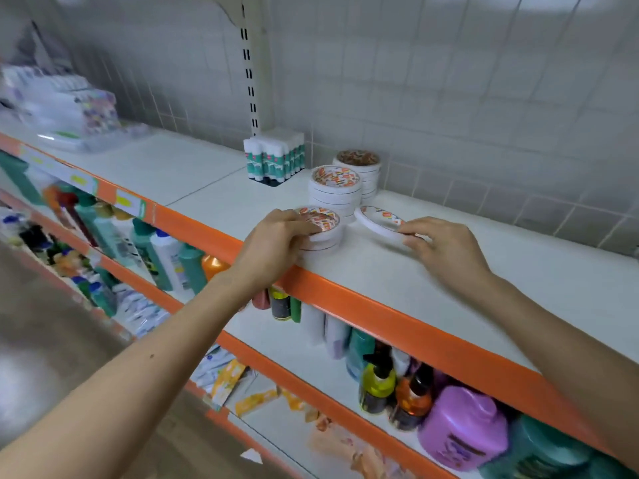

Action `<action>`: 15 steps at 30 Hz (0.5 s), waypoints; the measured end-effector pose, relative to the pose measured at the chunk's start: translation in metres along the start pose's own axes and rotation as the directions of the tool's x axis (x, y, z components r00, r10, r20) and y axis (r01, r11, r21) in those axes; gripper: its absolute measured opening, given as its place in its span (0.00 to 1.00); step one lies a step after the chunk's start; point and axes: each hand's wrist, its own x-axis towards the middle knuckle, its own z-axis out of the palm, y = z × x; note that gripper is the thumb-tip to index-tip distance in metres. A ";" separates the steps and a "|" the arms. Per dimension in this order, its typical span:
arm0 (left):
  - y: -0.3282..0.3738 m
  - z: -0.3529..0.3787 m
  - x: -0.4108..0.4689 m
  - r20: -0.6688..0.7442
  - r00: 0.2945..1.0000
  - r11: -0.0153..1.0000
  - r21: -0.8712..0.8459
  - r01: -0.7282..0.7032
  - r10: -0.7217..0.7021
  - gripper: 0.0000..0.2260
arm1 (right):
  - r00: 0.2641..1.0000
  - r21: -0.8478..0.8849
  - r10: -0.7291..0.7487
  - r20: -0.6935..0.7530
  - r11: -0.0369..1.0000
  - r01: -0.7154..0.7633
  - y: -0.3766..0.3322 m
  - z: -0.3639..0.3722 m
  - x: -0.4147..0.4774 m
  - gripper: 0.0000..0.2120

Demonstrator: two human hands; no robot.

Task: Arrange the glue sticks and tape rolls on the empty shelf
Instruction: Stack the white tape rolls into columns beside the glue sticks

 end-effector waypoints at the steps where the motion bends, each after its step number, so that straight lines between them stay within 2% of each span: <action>1: -0.011 0.000 0.004 0.023 0.999 0.999 -0.014 -0.035 0.035 0.13 | 1.000 -0.011 0.020 -0.014 1.000 -0.020 -0.008 0.005 0.002 0.10; 6: -0.046 0.002 0.018 0.111 0.973 0.978 -0.067 -0.195 0.202 0.12 | 0.997 -0.080 0.052 -0.059 0.995 -0.056 -0.038 0.023 0.006 0.10; 8: -0.054 0.004 0.021 0.108 0.969 0.972 -0.094 -0.213 0.223 0.13 | 0.996 -0.104 0.030 -0.089 0.994 -0.039 -0.045 0.027 0.008 0.09; 11: -0.059 0.002 0.024 0.115 0.990 0.970 -0.236 -0.058 0.087 0.23 | 0.993 -0.141 -0.021 -0.120 0.990 0.004 -0.058 0.032 0.013 0.09; 13: -0.058 0.000 0.024 0.212 0.976 0.931 -0.344 0.123 -0.050 0.33 | 0.990 -0.162 -0.075 -0.122 0.985 0.055 -0.067 0.036 0.017 0.10; 15: -0.059 -0.001 0.024 0.287 0.951 0.892 -0.393 0.223 -0.112 0.38 | 0.990 -0.176 -0.116 -0.080 0.979 0.101 -0.075 0.043 0.023 0.12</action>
